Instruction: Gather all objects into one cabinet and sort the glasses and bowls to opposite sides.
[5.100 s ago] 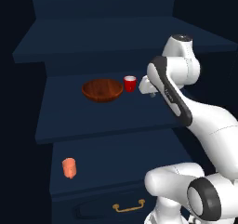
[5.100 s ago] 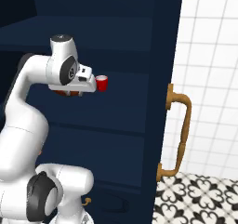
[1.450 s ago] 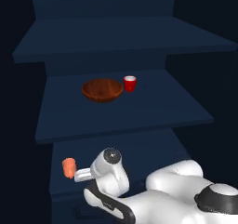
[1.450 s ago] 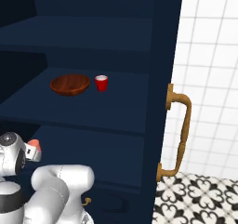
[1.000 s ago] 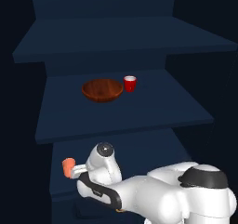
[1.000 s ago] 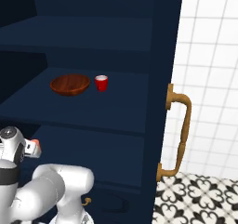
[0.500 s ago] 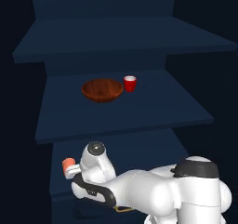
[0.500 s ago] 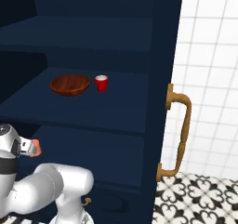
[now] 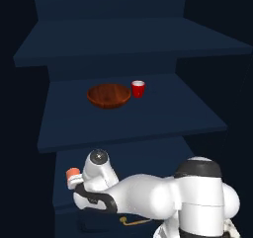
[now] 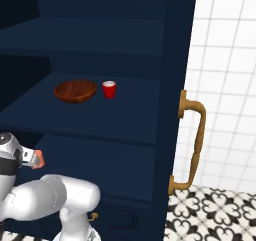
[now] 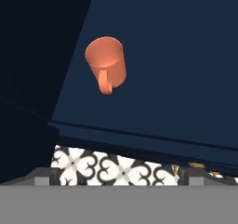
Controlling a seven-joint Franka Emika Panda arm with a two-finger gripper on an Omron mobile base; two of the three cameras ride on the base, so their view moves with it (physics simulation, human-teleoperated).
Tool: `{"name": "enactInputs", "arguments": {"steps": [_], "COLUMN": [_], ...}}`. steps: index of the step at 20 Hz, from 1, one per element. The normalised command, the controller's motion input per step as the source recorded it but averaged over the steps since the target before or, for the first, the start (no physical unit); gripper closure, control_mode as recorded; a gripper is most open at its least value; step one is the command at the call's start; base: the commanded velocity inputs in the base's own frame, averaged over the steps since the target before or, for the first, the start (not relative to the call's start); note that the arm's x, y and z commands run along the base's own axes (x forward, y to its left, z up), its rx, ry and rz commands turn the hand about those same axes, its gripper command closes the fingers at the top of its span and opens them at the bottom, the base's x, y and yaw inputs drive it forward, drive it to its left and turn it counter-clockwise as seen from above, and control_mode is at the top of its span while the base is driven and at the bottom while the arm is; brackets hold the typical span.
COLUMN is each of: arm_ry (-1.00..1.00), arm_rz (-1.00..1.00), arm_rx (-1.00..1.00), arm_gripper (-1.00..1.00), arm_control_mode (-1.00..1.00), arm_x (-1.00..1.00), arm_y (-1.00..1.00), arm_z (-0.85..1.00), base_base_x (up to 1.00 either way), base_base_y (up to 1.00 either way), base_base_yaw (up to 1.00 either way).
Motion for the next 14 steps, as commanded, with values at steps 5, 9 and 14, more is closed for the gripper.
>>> {"name": "enactInputs", "arguments": {"steps": [5, 9, 14], "arm_ry": [0.0, 0.0, 0.0], "arm_rz": [-0.01, 0.0, -0.02], "arm_rx": [0.0, 0.0, 0.0], "arm_gripper": [-1.0, -1.0, -1.0], "arm_control_mode": [-1.0, -1.0, -1.0], "arm_x": [0.23, 0.19, 0.02], "arm_y": [0.06, 0.07, 0.11], "arm_z": [-0.18, -0.21, -0.24], "base_base_x": [0.0, 0.0, 0.0], "base_base_y": [0.0, 0.0, 0.0], "base_base_yaw": [0.0, 0.0, 0.0]}}
